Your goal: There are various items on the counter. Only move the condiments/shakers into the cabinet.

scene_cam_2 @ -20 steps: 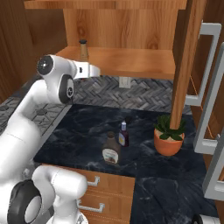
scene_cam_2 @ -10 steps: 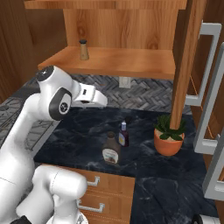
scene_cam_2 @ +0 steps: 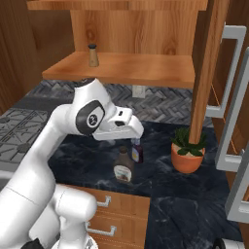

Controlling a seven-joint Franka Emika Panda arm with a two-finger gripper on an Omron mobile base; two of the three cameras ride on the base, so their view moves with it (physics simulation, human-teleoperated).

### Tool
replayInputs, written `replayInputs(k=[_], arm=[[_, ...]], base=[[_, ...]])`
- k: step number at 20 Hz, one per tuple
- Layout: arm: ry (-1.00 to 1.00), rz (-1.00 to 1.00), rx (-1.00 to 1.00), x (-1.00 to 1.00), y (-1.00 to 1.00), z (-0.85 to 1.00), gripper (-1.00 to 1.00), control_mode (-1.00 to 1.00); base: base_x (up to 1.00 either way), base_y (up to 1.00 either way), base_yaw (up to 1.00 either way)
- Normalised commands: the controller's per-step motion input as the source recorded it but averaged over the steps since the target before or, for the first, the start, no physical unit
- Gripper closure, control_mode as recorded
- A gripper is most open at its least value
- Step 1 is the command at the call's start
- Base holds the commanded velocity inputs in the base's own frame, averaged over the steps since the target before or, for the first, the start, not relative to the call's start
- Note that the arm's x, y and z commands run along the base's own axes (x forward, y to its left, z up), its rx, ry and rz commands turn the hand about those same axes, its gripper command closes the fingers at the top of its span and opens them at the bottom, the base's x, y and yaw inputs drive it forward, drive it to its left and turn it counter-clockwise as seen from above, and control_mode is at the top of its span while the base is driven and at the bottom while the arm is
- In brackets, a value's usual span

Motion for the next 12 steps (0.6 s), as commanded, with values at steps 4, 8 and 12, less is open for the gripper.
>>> replayInputs(k=[4,8,12], arm=[[0.04,0.25,0.03,-0.1,-0.29,-0.22,-1.0,-1.0],[0.0,0.32,0.17,-0.33,-0.16,-0.32,-1.0,-1.0],[0.0,0.31,0.24,-0.29,-0.08,-0.36,-1.0,-1.0]], base=[[0.0,0.0,0.0],[0.0,0.0,0.0],[0.0,0.0,0.0]])
